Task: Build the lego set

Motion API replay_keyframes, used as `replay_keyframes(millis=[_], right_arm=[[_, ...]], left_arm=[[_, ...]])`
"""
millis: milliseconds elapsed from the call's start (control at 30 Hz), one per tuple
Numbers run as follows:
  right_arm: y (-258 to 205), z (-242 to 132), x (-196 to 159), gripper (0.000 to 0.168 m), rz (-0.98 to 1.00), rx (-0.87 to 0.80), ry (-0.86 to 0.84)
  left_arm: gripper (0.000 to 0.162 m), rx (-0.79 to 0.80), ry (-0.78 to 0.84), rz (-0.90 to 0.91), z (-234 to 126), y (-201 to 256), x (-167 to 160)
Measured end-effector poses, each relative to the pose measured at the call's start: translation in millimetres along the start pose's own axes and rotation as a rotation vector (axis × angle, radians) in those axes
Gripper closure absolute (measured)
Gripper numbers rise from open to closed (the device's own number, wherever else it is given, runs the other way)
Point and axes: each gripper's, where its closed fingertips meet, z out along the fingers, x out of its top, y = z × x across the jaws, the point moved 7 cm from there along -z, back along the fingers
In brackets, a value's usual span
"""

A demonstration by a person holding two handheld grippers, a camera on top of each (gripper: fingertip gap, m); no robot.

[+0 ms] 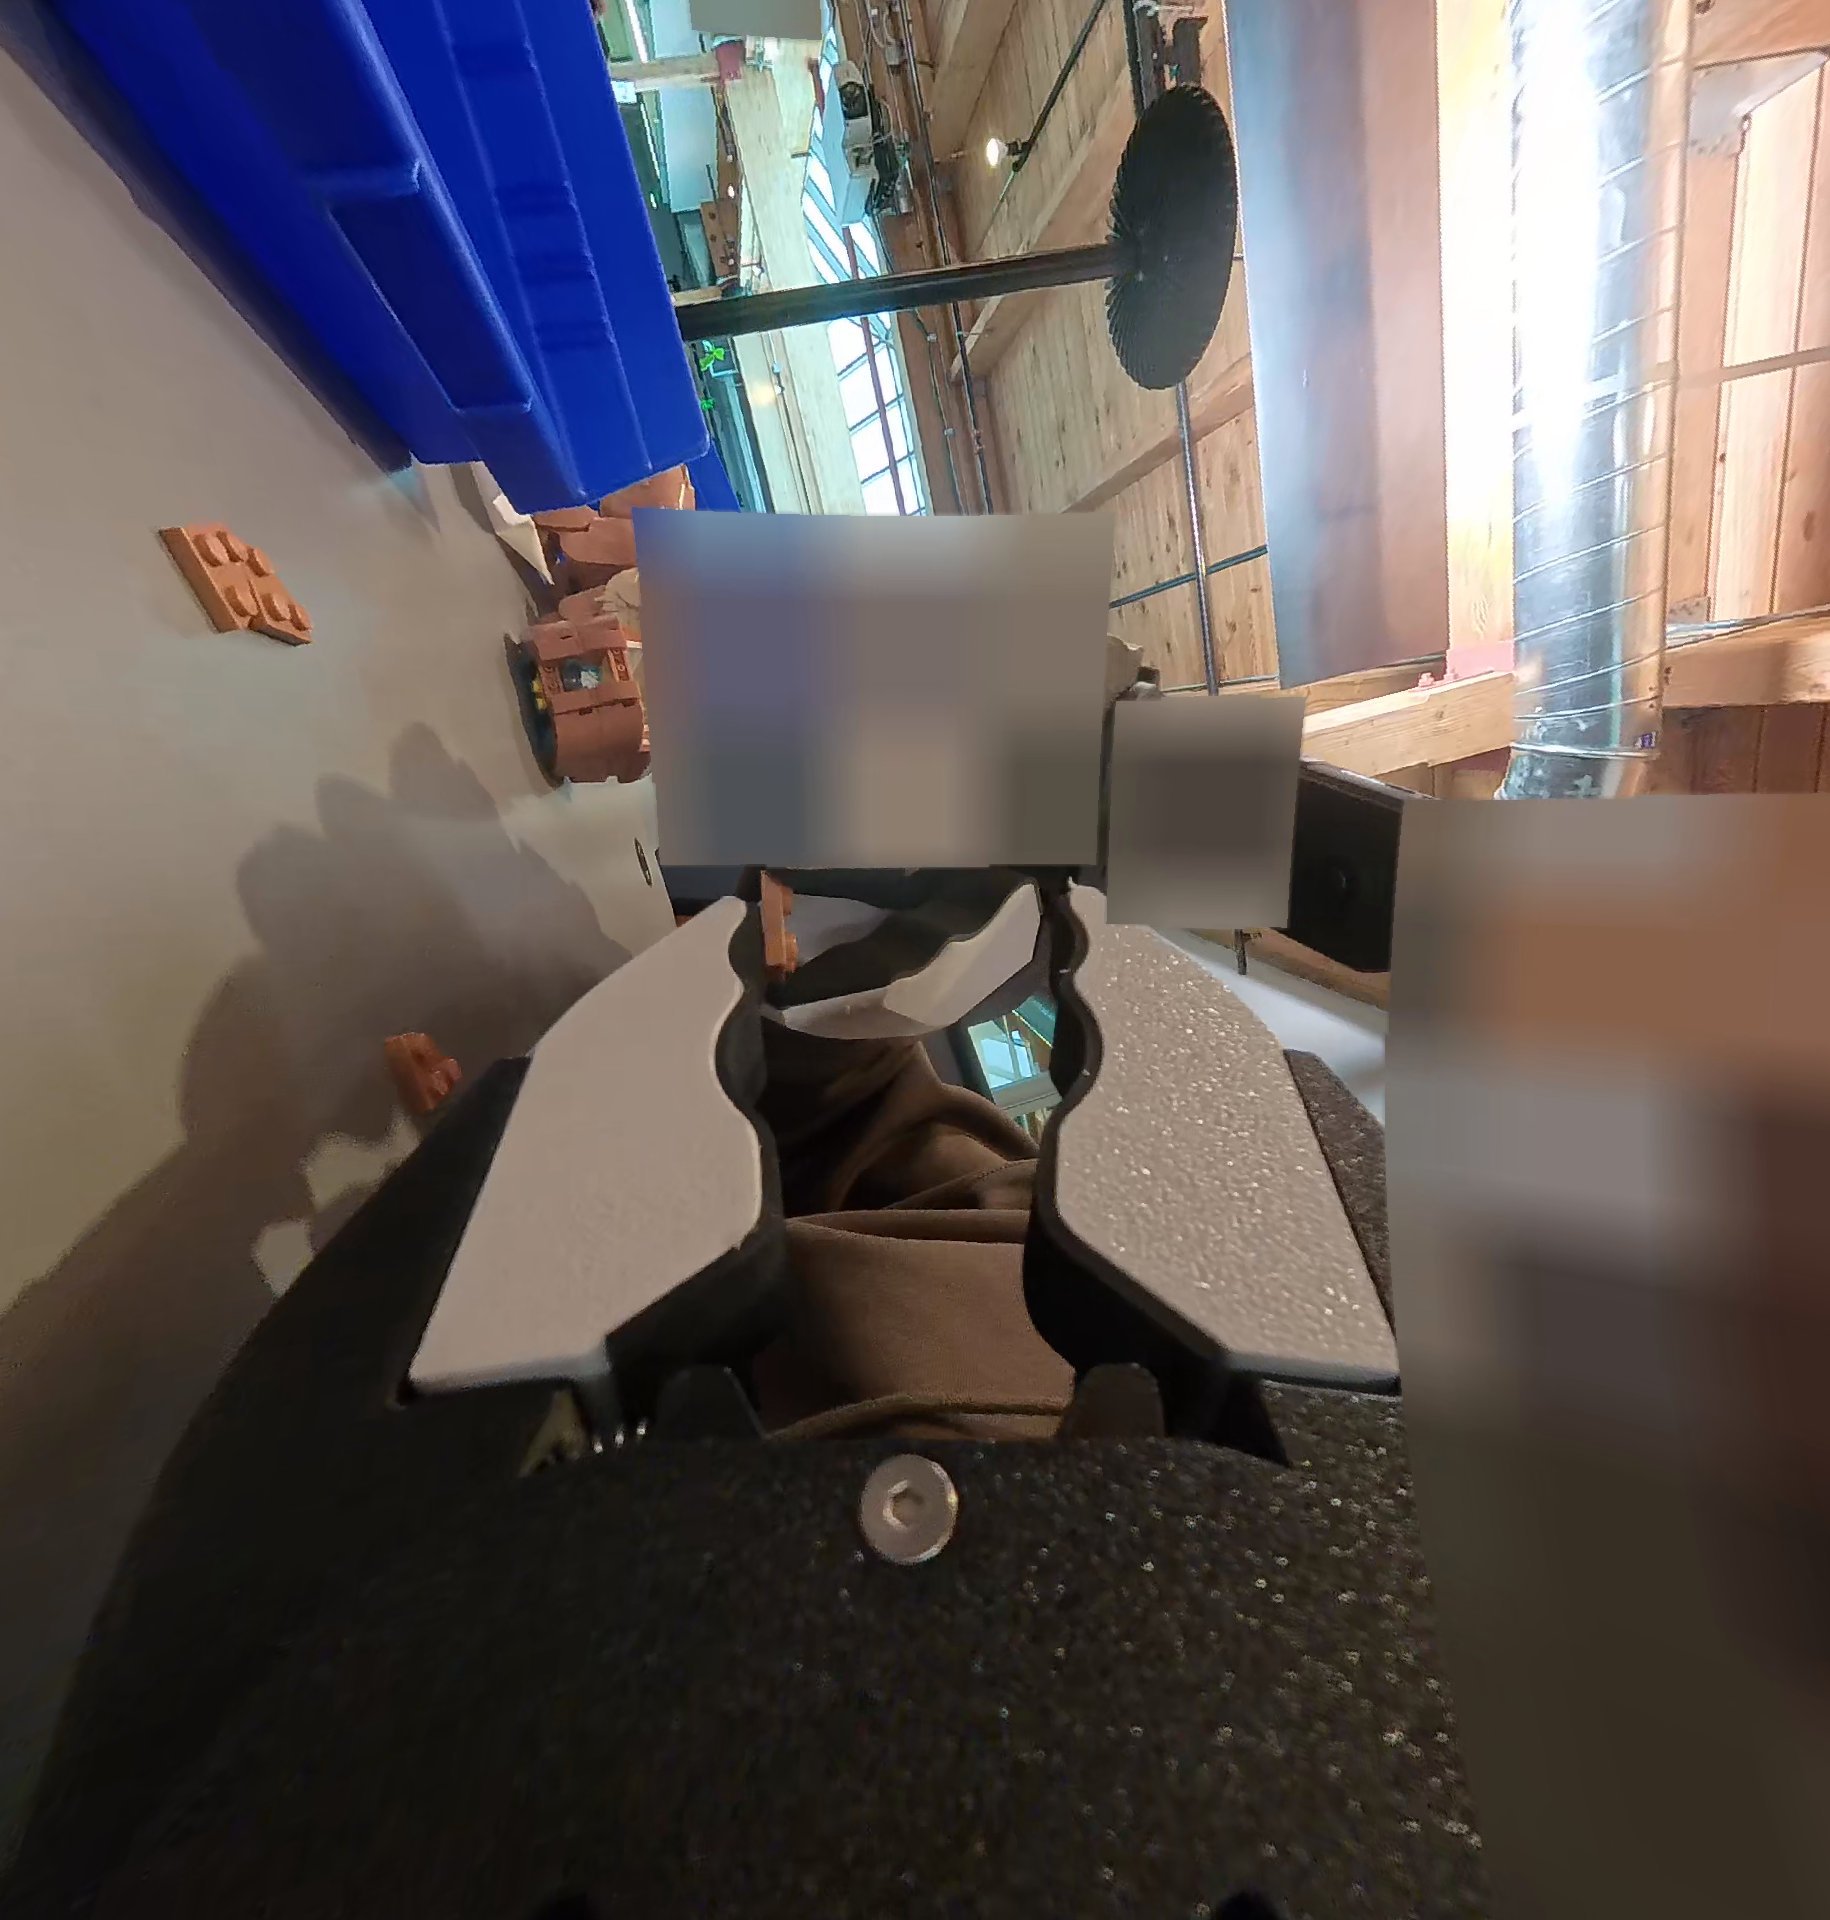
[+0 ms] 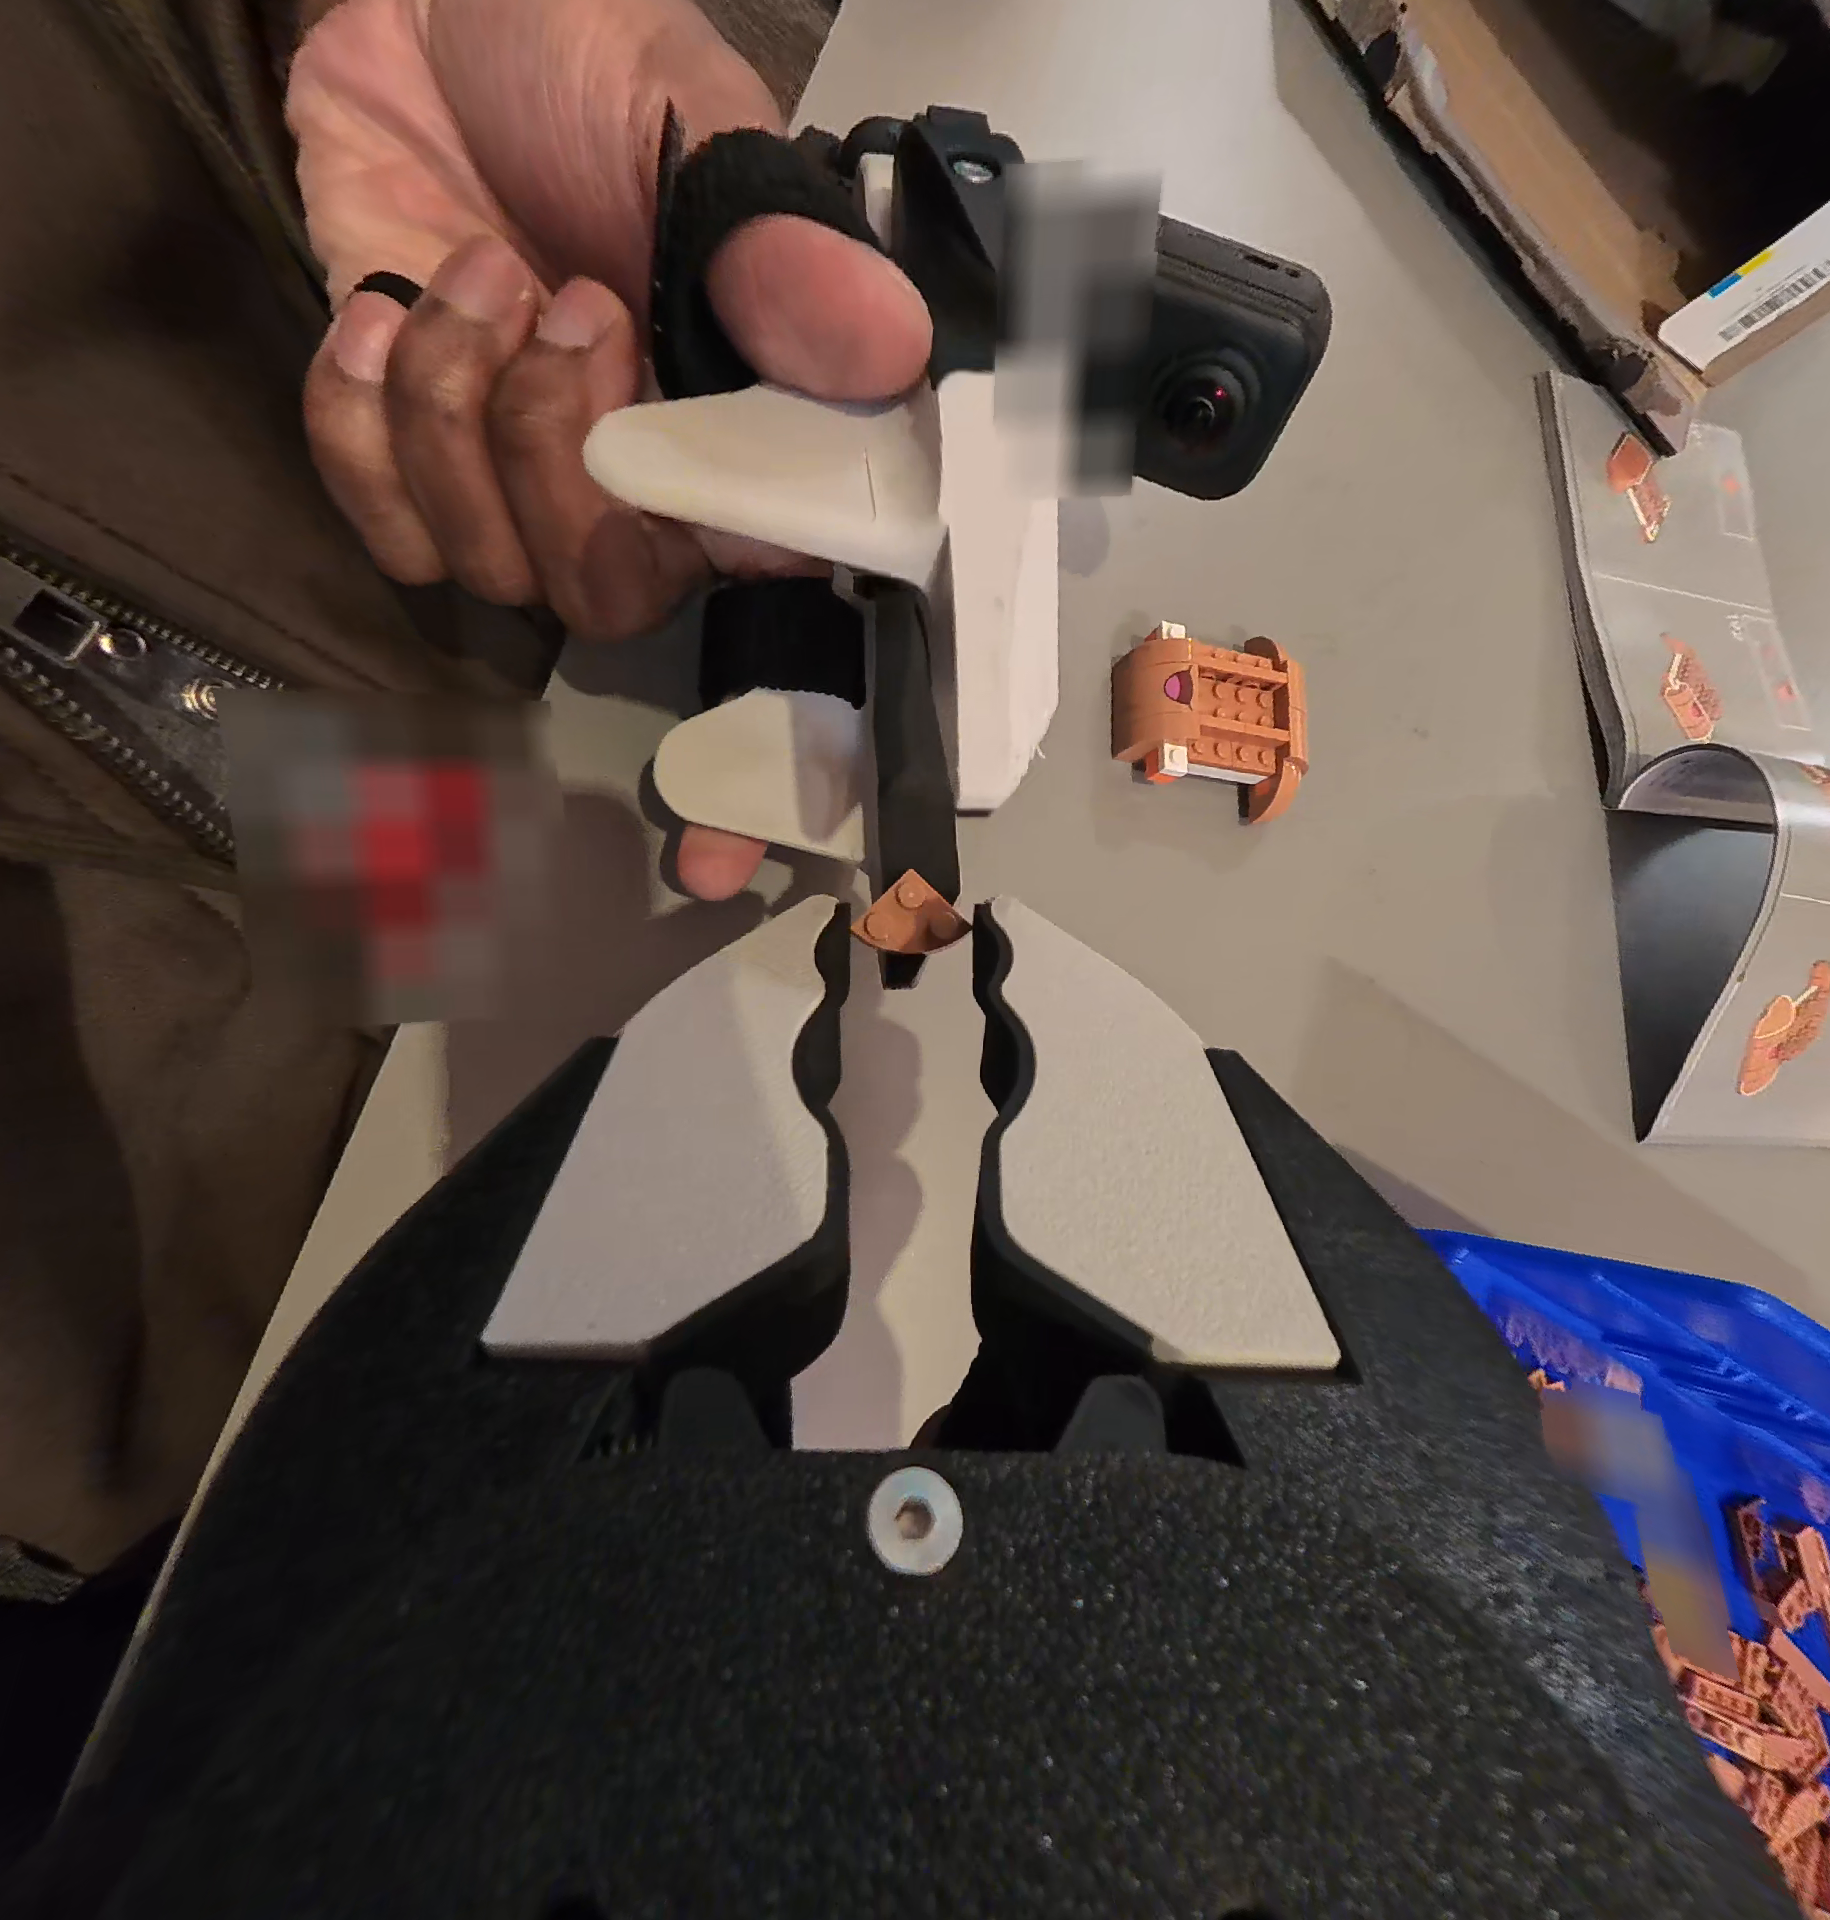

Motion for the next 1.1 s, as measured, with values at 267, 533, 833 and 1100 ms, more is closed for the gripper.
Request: replay_keyframes(millis=[267,533,833,1100], right_arm=[[-0.5,2.2,-2.8,0.143,0.010,0.003,0.005],[-6.0,-7.5,-24.7,0.129,0.017,0.011,0.000],[-19.1,13.3,-59.5,0.131,-0.061,0.216,-0.002],[-20.9,27.5,-63.8,0.134,-0.050,0.309,-0.018]], left_arm=[[0.110,-0.007,-0.002,-0.012,0.4,1.8,-1.1],[0.110,-0.001,0.026,-0.009,-5.4,2.6,2.6],[0.108,0.031,0.041,0.002,-6.6,2.6,3.4],[0.108,0.034,0.023,0.001,-5.8,2.9,4.5]])
